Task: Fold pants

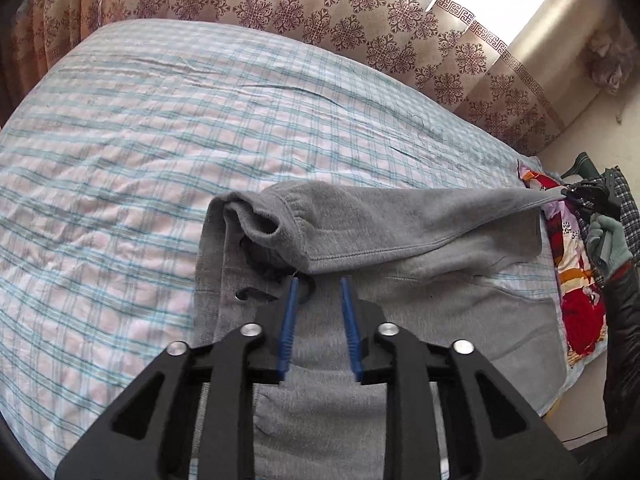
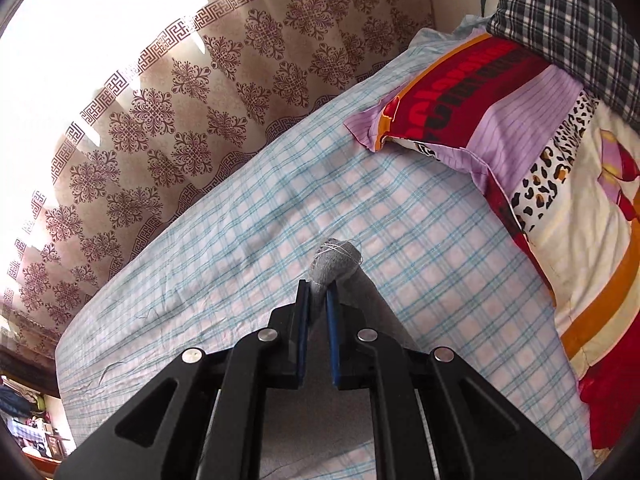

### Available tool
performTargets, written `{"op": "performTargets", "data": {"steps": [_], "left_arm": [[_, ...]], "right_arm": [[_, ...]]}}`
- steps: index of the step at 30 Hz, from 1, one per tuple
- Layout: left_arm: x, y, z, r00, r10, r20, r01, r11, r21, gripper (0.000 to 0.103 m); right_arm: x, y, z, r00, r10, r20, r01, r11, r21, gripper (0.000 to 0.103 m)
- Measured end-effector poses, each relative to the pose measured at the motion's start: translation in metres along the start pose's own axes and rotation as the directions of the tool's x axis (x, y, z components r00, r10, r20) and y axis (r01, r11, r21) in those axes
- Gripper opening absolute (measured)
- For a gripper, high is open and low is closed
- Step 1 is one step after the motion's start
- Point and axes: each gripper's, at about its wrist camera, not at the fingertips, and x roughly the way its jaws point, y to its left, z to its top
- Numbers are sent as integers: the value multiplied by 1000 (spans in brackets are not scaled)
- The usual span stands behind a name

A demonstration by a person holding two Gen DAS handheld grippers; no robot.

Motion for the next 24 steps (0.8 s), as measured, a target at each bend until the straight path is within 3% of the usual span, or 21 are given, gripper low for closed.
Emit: {"op": "performTargets", "data": {"steps": [1, 4, 6, 9, 15, 19, 20, 22, 24], "left_arm": [[4, 0, -5, 1000, -11, -9, 11, 1000, -21, 53], [20, -4, -19, 998, -64, -27, 62, 996, -65, 60], [30, -5, -20, 996, -86, -16, 84, 990, -112, 72], [45, -2, -14, 996, -92, -3, 90, 979, -185, 74], [79, 19, 12, 1000, -23, -22, 14, 945, -327, 74], [94, 27, 20, 999, -12, -41, -5, 923, -384, 49], [97, 30, 21, 999, -13, -46, -7, 912, -410, 34], [100, 34, 22, 998, -20, -59, -9, 894, -447, 14], [98, 37, 22, 998, -33, -58, 2, 881, -473, 10]], "right_arm": [[-4, -1, -2, 1000, -1, 3, 1, 1000, -3, 8], [-13, -5, -11, 1000, 1, 3, -1, 1000, -7, 8], [-16, -10, -16, 1000, 11, -1, -11, 1000, 1, 8], [-14, -19, -23, 1000, 18, -9, -17, 1000, 11, 8], [-10, -37, -34, 999, 28, -28, -27, 999, 28, 8], [-4, -47, -39, 999, 27, -40, -26, 999, 38, 8], [-2, -49, -40, 999, 27, -42, -25, 999, 41, 8], [0, -52, -42, 999, 26, -46, -24, 999, 44, 8], [0, -54, -44, 999, 25, -46, -23, 999, 44, 8]]}}
